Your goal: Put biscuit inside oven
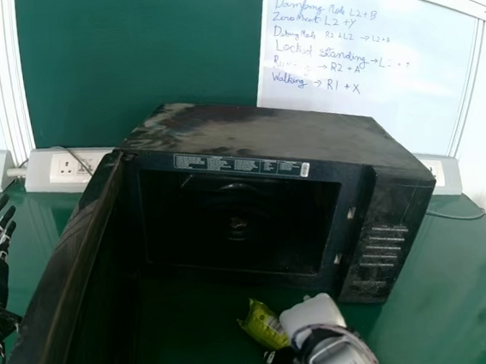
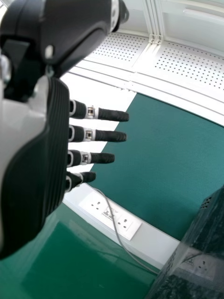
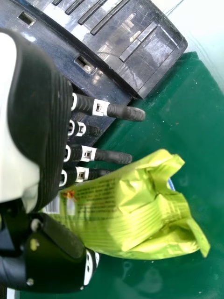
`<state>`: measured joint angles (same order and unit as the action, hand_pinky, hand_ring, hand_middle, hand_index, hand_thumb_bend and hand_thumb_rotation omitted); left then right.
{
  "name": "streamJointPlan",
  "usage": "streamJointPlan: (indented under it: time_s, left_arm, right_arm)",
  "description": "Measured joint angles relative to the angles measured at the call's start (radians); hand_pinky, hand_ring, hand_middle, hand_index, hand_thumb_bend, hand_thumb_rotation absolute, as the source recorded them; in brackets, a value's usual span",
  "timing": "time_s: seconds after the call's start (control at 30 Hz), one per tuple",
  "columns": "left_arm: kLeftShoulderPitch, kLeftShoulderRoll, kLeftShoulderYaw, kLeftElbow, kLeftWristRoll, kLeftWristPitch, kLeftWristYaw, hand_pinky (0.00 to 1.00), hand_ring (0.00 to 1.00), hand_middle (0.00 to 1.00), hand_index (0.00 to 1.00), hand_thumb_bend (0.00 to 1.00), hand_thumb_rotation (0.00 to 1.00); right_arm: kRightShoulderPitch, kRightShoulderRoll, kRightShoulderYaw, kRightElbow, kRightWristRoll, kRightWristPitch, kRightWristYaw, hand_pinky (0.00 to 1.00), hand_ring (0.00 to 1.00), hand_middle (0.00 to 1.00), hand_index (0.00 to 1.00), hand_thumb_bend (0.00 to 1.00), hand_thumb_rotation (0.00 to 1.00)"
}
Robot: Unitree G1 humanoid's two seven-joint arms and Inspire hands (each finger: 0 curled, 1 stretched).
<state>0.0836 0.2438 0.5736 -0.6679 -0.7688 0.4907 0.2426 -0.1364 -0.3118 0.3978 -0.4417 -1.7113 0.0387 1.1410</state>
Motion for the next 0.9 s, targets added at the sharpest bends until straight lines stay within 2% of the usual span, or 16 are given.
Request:
streamJointPlan:
  time_s: [0.07,0.13,0.2,0.4,0.47,0.7,0.9]
  left_arm:
    - [0.001,0.0,0.0,0.0,0.0,0.0,0.0,0.99,0.9,0.85,0.81,0.18,0.94]
    - [0.001,0.0,0.0,0.0,0.0,0.0,0.0,0.98,0.89,0.84,0.8,0.18,0.95]
    - [0.001,0.0,0.0,0.0,0.0,0.0,0.0,0.98,0.89,0.85,0.81,0.18,0.98]
    - [0.001,0.0,0.0,0.0,-0.001,0.0,0.001,0.98,0.89,0.85,0.81,0.18,0.89]
    - [0.0,0.0,0.0,0.0,-0.001,0.0,0.002,0.97,0.88,0.83,0.8,0.18,0.89]
    - [0.0,0.0,0.0,0.0,-0.001,0.0,0.002,0.96,0.87,0.82,0.8,0.18,0.96]
    - [-0.003,0.0,0.0,0.0,-0.001,0.0,0.004,0.96,0.86,0.81,0.8,0.17,0.98]
  right_arm:
    - [0.015,0.019,-0.017,0.004,0.009,0.037,-0.032,0.14,0.22,0.48,0.67,0.58,0.01]
    - [0.023,0.035,-0.024,0.008,0.015,0.061,-0.041,0.1,0.18,0.47,0.67,0.57,0.0]
    - [0.034,0.043,-0.029,0.009,0.019,0.079,-0.056,0.1,0.17,0.47,0.68,0.57,0.0]
    - [0.04,0.044,-0.029,0.013,0.023,0.091,-0.074,0.1,0.18,0.47,0.68,0.57,0.0]
    - [0.041,0.044,-0.03,0.014,0.028,0.094,-0.077,0.1,0.18,0.47,0.68,0.57,0.0]
    - [0.041,0.045,-0.03,0.013,0.031,0.106,-0.079,0.1,0.18,0.47,0.69,0.57,0.0]
    - [0.042,0.046,-0.038,-0.005,0.048,0.111,-0.07,0.11,0.19,0.47,0.71,0.57,0.0]
